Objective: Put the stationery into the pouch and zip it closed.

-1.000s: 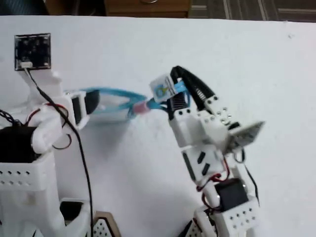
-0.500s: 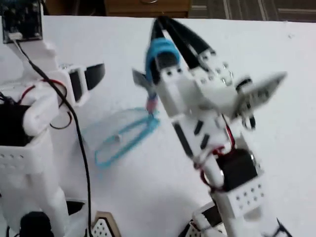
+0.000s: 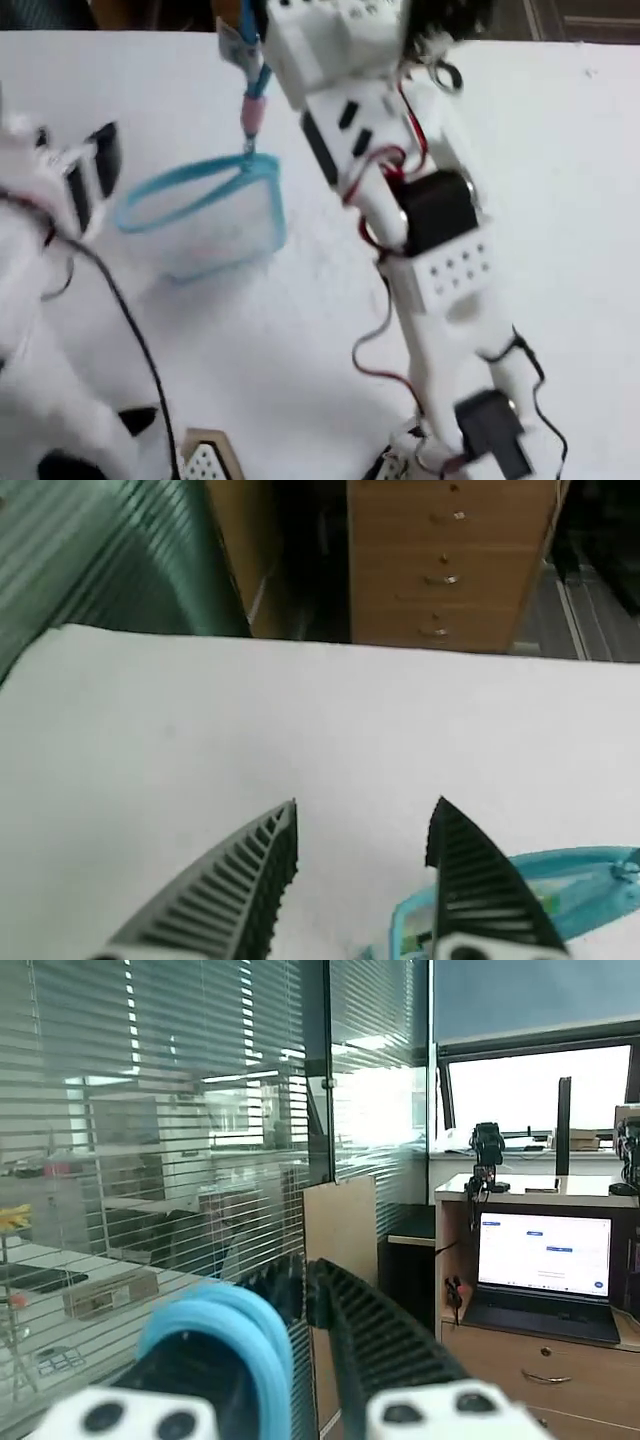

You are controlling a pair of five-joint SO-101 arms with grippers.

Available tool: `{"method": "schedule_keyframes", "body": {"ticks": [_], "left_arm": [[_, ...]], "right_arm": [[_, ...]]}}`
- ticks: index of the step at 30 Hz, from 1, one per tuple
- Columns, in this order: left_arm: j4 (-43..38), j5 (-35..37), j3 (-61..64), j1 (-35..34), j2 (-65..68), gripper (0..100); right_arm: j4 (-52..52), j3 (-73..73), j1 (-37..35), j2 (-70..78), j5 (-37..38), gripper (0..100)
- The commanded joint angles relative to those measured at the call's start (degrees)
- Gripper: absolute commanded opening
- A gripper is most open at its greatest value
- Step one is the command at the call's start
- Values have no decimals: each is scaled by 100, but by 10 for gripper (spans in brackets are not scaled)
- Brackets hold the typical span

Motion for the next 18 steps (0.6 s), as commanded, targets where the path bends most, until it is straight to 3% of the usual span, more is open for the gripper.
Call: {"method": "schedule_keyframes", "body": {"ticks": [1, 8, 12, 18], "left_arm": [[9, -167, 88, -242, -910, 152], [-9, -721, 2286, -110, -3055, 24], [-9, -1380, 2356, -136, -4330, 24], [-9, -1486, 4747, 1015, -4426, 24]], "right_arm": [[22, -897, -40, 514, -26, 16], [22, -1407, -40, 1675, 299, 16], [84, -1653, -4, 2062, 343, 16], [224, -2013, -145, 2237, 343, 16]]}}
